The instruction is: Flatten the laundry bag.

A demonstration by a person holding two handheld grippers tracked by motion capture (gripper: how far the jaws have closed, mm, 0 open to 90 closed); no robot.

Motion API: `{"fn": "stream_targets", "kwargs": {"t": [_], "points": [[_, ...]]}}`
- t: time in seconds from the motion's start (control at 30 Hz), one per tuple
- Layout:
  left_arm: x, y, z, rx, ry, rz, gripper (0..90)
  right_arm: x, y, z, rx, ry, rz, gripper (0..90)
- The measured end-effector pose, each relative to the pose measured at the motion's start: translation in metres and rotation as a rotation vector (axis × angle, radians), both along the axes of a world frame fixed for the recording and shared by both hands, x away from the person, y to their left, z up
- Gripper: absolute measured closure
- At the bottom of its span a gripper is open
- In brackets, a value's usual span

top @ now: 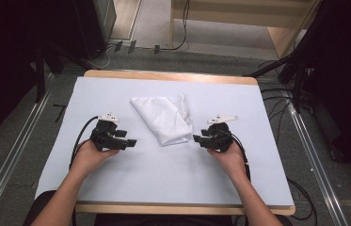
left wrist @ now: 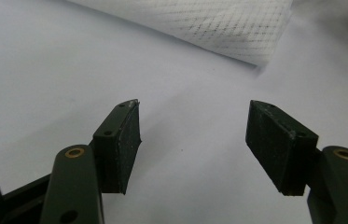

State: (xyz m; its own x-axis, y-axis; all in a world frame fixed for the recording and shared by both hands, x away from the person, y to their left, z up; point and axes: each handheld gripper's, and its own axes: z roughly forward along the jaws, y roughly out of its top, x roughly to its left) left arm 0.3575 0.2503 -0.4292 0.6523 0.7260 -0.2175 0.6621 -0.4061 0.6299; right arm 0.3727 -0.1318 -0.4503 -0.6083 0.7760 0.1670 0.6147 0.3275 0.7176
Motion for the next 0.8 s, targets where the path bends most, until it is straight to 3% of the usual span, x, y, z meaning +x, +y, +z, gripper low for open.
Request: {"fn": "stream_targets", "kwargs": {"t": [0.53, 0.8], "points": [[-0.007, 0.008, 0.000, 0.012, -0.006, 0.029, 36.1, 0.024, 0.028, 0.011, 0.012, -0.016, 0.015, 47.8], [-0.011, 0.015, 0.000, 0.006, -0.006, 0.049, 36.1, 0.046, 0.038, 0.005, -0.014, -0.007, -0.010, 42.8]]}}
